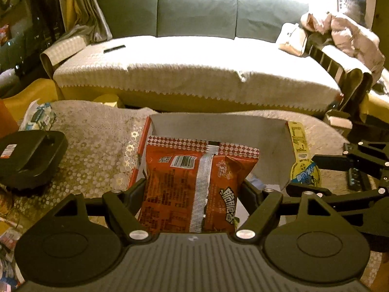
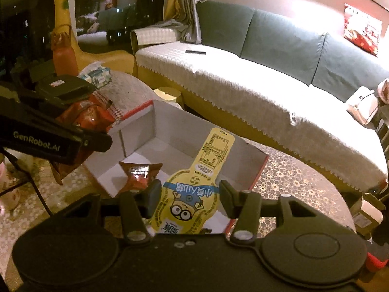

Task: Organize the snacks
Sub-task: 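Open both tools to drop the red bag and Minion packet into the box, then move both tools back to the snack pile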

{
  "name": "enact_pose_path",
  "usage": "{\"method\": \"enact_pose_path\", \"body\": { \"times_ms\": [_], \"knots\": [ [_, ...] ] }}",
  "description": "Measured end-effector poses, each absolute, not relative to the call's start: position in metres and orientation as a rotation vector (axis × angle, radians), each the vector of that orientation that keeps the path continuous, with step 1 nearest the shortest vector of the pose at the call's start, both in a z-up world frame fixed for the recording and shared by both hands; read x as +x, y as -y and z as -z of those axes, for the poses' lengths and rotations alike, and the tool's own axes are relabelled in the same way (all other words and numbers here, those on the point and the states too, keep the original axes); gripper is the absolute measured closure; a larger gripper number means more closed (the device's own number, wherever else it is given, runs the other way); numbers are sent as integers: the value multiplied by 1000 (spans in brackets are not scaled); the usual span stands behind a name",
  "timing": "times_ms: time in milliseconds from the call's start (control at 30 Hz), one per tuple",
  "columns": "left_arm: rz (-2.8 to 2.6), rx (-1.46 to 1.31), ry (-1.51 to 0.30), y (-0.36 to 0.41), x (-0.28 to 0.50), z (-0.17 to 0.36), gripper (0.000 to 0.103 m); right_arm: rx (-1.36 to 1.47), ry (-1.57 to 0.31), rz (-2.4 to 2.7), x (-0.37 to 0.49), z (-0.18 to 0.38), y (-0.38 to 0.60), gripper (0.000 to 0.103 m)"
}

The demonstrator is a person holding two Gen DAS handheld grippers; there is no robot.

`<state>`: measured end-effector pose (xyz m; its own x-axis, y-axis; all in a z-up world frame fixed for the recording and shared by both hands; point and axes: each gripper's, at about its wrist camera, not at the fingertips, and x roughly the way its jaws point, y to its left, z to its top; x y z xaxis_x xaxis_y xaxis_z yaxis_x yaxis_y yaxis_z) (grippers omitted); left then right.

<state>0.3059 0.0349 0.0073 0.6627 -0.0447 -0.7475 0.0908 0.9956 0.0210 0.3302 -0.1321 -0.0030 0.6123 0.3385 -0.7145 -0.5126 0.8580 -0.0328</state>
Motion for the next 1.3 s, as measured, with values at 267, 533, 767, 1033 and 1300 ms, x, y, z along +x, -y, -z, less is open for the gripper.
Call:
{"method": "enact_pose_path", "body": {
  "times_ms": [267, 533, 767, 1033, 1300],
  "knots": [
    [63, 92, -924, -32, 339, 29, 24, -274, -860, -517, 363, 41, 118, 52],
    [43, 130, -986, -25, 358, 57, 24, -343, -931, -540, 373, 73, 100, 52],
    [47, 128, -1011, -23, 358, 70, 26, -328, -959, -530, 377, 80, 101, 52],
    [41, 102, -1002, -28, 349, 60, 25, -278, -960, -527, 375, 73, 107, 48],
    [48, 92, -965, -26, 325, 35, 24, -215, -928, -534, 359, 47, 122, 36]
  ]
}}
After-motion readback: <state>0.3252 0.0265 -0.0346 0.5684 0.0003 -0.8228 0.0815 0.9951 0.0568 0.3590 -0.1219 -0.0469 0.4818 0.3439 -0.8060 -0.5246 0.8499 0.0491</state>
